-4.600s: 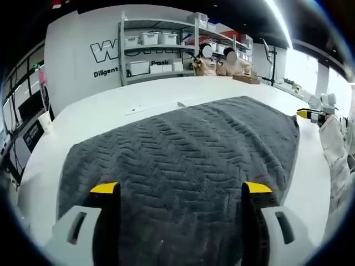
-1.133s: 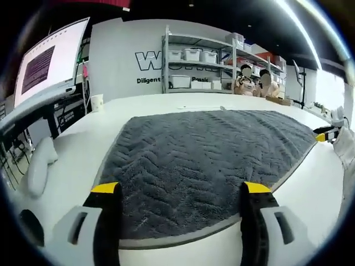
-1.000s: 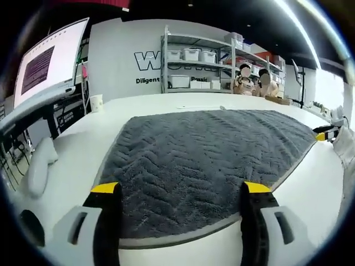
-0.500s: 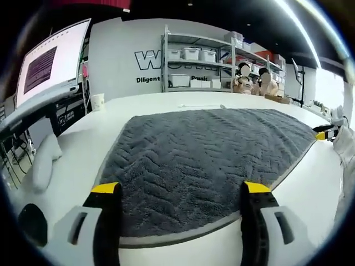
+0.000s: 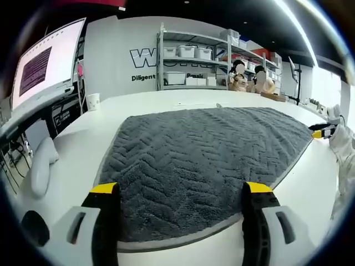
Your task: Open the folded towel by lifting each exposed corner and separating the folded layers until the towel lies flat within the target outline without major curled edges
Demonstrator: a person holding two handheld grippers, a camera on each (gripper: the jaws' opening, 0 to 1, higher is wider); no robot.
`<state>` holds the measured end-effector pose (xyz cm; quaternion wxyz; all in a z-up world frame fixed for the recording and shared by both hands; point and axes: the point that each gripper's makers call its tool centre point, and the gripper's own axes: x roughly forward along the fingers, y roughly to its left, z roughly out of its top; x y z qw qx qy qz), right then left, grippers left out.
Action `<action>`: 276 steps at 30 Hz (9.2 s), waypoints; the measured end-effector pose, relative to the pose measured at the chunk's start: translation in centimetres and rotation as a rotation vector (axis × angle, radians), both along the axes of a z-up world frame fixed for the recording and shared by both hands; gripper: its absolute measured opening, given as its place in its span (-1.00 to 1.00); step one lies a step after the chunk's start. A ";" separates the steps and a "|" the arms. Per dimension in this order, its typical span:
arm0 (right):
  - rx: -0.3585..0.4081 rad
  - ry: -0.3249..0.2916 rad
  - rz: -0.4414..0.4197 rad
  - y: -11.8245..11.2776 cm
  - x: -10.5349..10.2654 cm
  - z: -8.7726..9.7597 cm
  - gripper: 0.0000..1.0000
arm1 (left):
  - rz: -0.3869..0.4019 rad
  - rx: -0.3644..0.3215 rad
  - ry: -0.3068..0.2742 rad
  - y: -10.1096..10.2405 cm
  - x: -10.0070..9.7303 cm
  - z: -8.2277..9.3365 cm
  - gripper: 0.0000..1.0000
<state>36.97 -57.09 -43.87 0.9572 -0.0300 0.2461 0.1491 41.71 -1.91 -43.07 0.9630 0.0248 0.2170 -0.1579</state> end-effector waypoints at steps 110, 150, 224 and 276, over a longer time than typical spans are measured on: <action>-0.051 -0.117 -0.085 -1.7 20.2 2.9 0.47 | 0.010 -0.051 -0.085 0.1 17.5 3.0 0.54; -0.067 -0.082 -0.212 -8.8 27.1 2.0 -0.51 | 0.258 0.065 0.004 9.4 26.1 -0.6 -0.33; -0.321 -0.083 -0.176 -9.3 27.9 -0.2 -1.00 | 0.125 0.266 -0.078 8.9 26.8 -0.5 -0.89; -0.057 0.031 -0.029 -2.9 21.3 0.8 0.23 | -0.112 -0.050 0.017 0.6 17.9 2.1 0.40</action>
